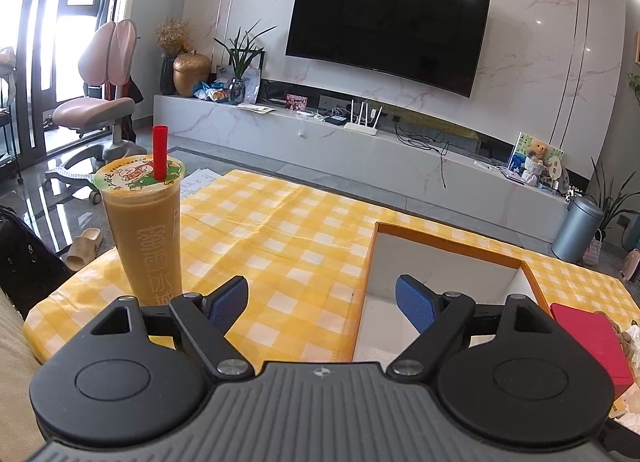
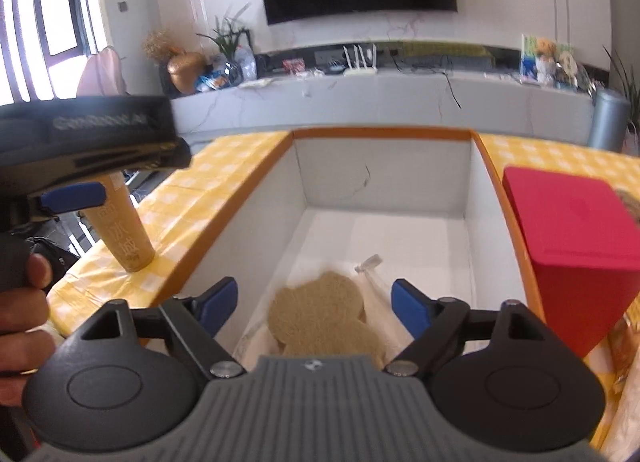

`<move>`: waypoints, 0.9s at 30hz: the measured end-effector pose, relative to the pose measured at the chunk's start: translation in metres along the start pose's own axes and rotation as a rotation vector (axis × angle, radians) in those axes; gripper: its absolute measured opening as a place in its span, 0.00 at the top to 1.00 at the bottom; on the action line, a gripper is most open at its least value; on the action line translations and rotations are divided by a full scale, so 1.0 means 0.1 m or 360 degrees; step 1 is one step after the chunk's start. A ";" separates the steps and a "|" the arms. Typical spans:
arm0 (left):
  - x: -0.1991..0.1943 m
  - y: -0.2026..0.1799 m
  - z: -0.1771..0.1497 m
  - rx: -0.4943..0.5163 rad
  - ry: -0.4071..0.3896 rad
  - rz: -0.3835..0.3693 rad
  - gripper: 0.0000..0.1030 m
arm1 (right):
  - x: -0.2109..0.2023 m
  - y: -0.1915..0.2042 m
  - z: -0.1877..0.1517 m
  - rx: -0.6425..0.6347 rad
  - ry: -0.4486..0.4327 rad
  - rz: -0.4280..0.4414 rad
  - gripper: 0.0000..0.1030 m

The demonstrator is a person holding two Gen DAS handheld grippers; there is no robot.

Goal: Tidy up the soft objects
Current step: 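Lower the bear sponge into the box and open the right gripper, then move the right gripper back to the white crumpled tissue on the table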

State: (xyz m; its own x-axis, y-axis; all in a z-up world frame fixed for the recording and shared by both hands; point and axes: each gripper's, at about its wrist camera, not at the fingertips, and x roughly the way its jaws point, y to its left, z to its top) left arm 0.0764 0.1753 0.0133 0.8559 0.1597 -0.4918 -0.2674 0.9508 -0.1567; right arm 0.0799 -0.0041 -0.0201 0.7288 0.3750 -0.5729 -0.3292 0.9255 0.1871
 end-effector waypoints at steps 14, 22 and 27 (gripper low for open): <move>-0.26 -0.17 0.03 0.0095 -0.0149 -0.0012 0.05 | -0.56 -0.11 0.08 -0.0080 -0.0239 -0.0012 0.03; -0.61 -0.52 0.07 0.0218 -0.0241 -0.0088 0.05 | -1.23 -0.51 0.31 -0.0025 -0.0333 -0.0150 0.03; -0.83 -0.79 0.07 0.0286 -0.0258 -0.0222 0.05 | -1.59 -0.96 0.36 0.0092 -0.0326 -0.0256 0.03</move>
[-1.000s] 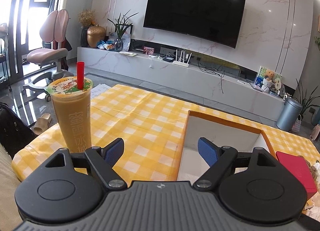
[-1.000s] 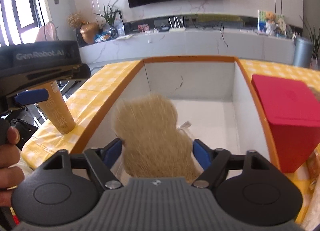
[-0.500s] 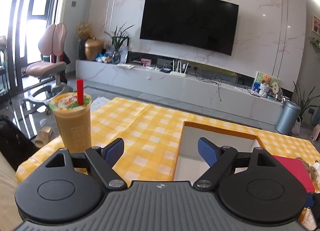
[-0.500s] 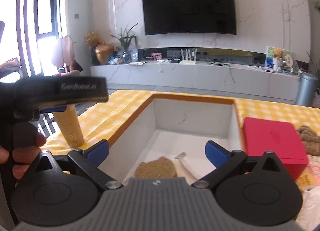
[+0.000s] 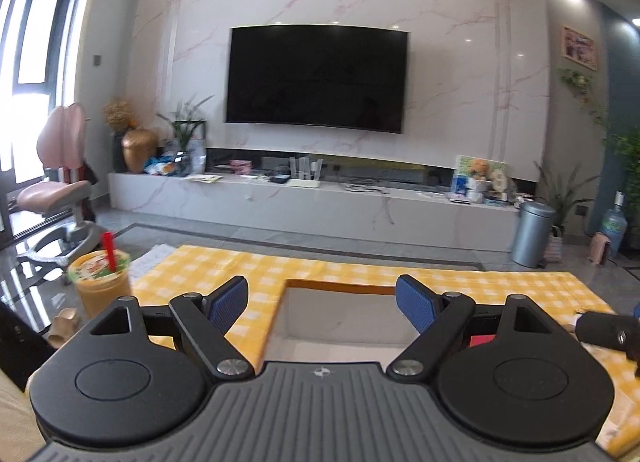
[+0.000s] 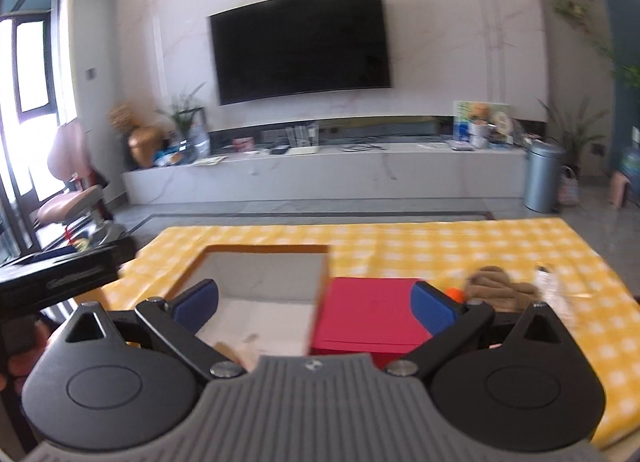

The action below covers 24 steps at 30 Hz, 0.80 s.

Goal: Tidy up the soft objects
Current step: 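Move the right gripper back to the white crumpled tissue on the table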

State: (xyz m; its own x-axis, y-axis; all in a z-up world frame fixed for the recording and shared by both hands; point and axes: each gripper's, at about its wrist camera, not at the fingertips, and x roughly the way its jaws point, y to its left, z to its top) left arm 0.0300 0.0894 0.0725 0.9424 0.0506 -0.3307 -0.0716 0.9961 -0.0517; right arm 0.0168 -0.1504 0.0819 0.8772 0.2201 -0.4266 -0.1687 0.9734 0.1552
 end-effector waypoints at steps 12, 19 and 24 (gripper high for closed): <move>0.03 -0.93 -0.29 0.0178 0.0266 -0.0497 0.05 | 0.19 -1.21 -0.21 0.0240 0.0413 -0.0394 0.03; 0.22 -1.38 -0.73 0.0378 0.0430 -0.0579 0.05 | 0.69 -1.56 -0.65 0.0344 0.0771 -0.0402 0.03; 0.31 -1.42 -0.89 0.0387 0.0604 -0.0716 0.05 | 1.05 -1.58 -0.85 0.0339 0.0966 -0.0397 0.03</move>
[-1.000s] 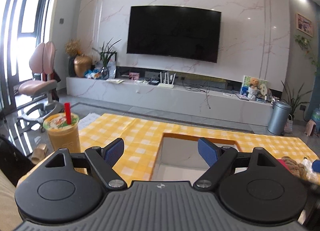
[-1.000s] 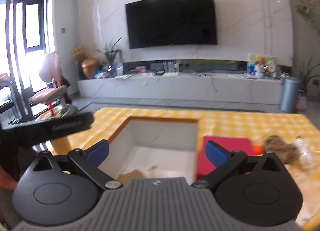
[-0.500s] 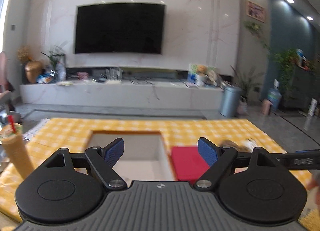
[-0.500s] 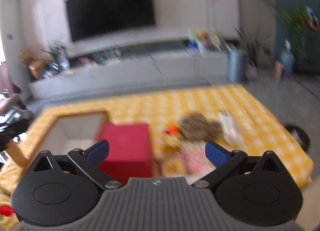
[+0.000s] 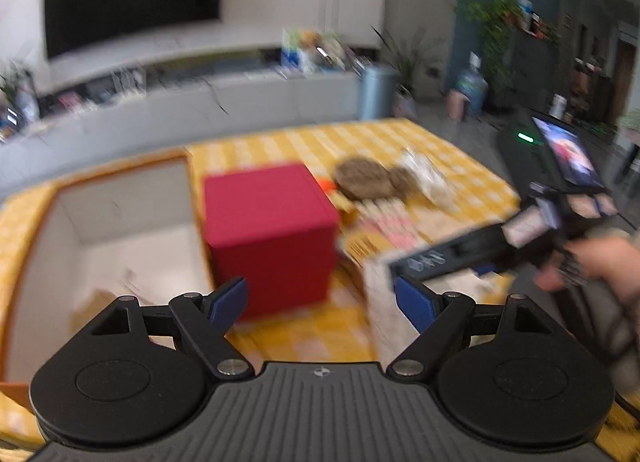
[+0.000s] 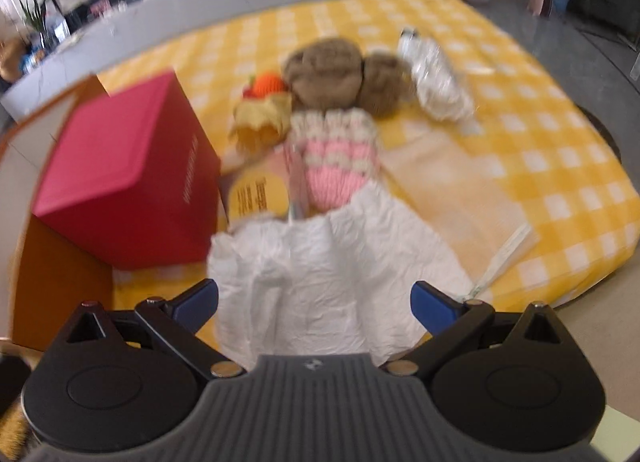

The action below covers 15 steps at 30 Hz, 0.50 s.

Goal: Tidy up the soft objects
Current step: 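Move the right gripper back to the white crumpled tissue on the table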

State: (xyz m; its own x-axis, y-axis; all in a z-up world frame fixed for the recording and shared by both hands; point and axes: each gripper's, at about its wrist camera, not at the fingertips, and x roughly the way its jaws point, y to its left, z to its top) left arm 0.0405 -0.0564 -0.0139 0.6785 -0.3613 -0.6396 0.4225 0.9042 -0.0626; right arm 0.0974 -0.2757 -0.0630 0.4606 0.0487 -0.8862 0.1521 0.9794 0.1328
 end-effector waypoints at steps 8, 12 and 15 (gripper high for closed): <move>0.02 0.03 -0.10 0.0011 0.0042 -0.0004 0.05 | 0.34 0.21 0.00 -0.0206 0.0144 -0.0065 0.10; -0.03 0.04 -0.10 -0.0005 0.0022 0.0002 0.05 | 0.45 0.22 -0.01 -0.0227 0.0185 -0.0113 0.26; -0.07 0.05 -0.09 -0.0007 0.0008 0.0021 0.05 | 0.43 0.23 -0.03 -0.0222 0.0177 -0.0073 0.44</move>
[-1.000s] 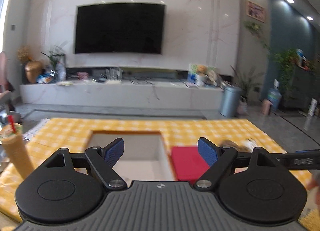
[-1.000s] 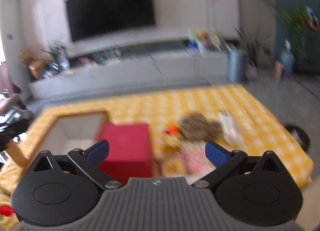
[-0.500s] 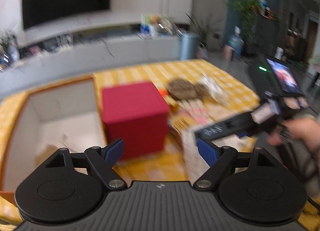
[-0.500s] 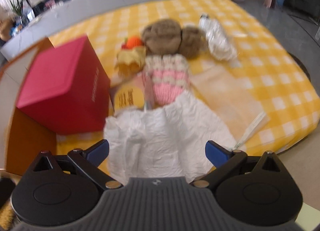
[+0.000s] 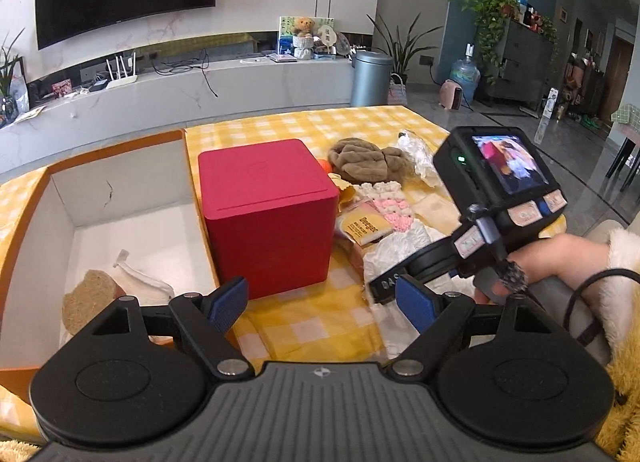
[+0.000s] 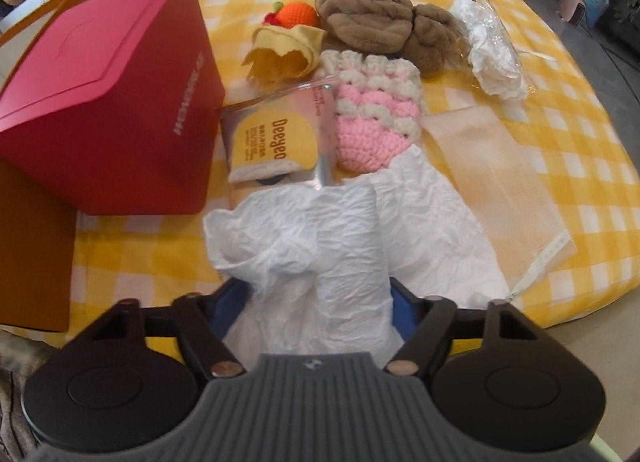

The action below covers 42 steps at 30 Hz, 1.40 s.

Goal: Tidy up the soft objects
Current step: 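Move the right gripper back to the white crumpled tissue on the table, then grasp the white crumpled tissue with the right gripper and lift it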

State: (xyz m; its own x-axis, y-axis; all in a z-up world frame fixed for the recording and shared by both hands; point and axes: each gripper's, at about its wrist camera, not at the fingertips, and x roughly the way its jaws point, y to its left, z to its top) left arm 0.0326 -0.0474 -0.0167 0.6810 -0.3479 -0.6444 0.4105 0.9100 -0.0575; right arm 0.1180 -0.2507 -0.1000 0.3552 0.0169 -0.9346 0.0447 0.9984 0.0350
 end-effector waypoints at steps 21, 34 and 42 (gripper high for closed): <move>-0.01 0.22 -0.06 -0.0012 0.0021 0.0122 0.05 | -0.49 -0.48 -0.09 0.0286 -0.0181 0.0311 0.85; -0.02 0.26 -0.09 0.0034 0.0023 0.0158 0.05 | -0.37 -0.58 -0.03 0.0401 -0.0130 -0.0107 0.18; -0.04 0.19 -0.11 0.0089 0.0016 0.0161 0.05 | 0.09 -0.64 0.08 0.0441 0.0166 -0.0303 0.03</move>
State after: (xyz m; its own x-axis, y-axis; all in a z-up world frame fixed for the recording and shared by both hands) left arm 0.0313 -0.0258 -0.0234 0.7146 -0.2523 -0.6525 0.3734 0.9263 0.0507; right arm 0.1256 -0.3143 -0.1080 0.2195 -0.1486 -0.9642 0.3576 0.9318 -0.0622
